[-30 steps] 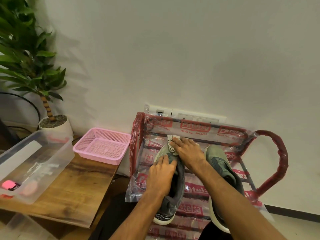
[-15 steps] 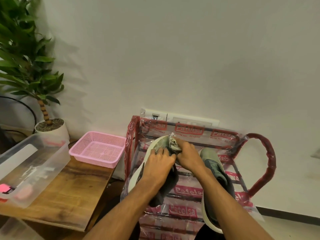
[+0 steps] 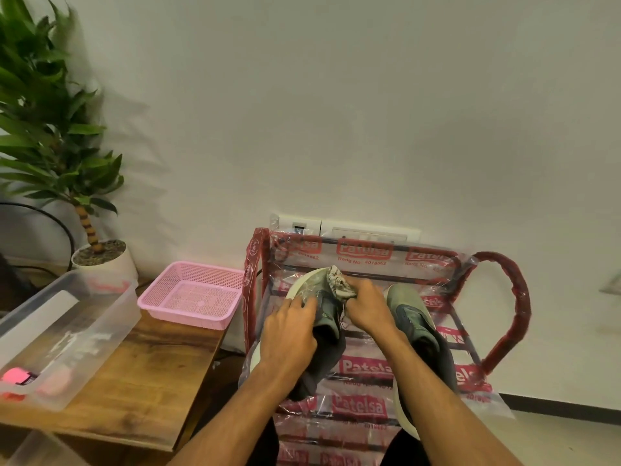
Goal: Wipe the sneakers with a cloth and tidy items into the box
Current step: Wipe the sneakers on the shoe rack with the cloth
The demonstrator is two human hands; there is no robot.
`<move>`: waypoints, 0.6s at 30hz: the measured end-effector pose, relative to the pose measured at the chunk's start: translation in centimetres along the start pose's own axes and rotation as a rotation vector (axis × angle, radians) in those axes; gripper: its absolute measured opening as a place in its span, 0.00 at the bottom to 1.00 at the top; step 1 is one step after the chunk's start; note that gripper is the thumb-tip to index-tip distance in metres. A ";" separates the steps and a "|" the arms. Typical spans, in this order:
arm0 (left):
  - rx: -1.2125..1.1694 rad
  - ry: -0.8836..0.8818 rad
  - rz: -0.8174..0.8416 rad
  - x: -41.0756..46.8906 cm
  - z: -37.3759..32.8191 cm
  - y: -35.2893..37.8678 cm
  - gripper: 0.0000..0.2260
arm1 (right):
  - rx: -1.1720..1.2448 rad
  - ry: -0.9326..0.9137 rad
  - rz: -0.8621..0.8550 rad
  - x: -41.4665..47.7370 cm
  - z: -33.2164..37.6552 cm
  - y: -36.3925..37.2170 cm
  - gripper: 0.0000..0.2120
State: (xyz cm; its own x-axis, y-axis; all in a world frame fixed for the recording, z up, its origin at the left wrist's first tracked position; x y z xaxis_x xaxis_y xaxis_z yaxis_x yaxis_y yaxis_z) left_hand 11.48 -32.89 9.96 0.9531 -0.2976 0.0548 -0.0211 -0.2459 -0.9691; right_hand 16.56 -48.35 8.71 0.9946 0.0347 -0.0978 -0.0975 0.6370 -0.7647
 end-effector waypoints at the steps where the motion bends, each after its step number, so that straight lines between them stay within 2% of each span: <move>1: -0.009 0.003 0.007 -0.1 0.0 -0.1 0.18 | 0.045 0.012 -0.057 0.0 0.1 -0.4 0.26; 3: -0.030 0.015 -0.001 -0.2 0.1 -0.1 0.16 | 0.062 -0.004 -0.114 -0.2 0.7 -0.8 0.26; 7: -0.050 0.029 -0.069 -0.5 0.2 -0.1 0.16 | -0.090 -0.142 0.041 -1.3 2.1 -0.4 0.25; 12: -0.129 0.048 -0.108 -0.4 0.0 0.6 0.10 | -0.258 -0.245 0.043 -2.7 2.3 0.4 0.22; 16: -0.150 0.104 -0.174 -0.5 -0.2 1.2 0.08 | -0.536 -0.205 0.045 -1.7 2.0 0.4 0.22; 18: -0.168 0.117 -0.205 -0.5 -0.4 1.0 0.10 | -0.533 -0.202 0.028 -1.2 2.3 0.6 0.17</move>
State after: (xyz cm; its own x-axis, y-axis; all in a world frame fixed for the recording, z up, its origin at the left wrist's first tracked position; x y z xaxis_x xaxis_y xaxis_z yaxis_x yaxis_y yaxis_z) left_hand 10.87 -33.32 9.09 0.9017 -0.3276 0.2823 0.1094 -0.4587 -0.8818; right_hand 15.39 -46.24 9.88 0.9733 0.2261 -0.0391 -0.0765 0.1588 -0.9843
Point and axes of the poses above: each hand's wrist, its own x-axis towards the middle knuckle, its own y-axis out of the palm, z = x × y, the point moved 3 cm from there along x, towards the middle knuckle, and after that the axes turned 13 degrees about z, right-handed, at the moved point
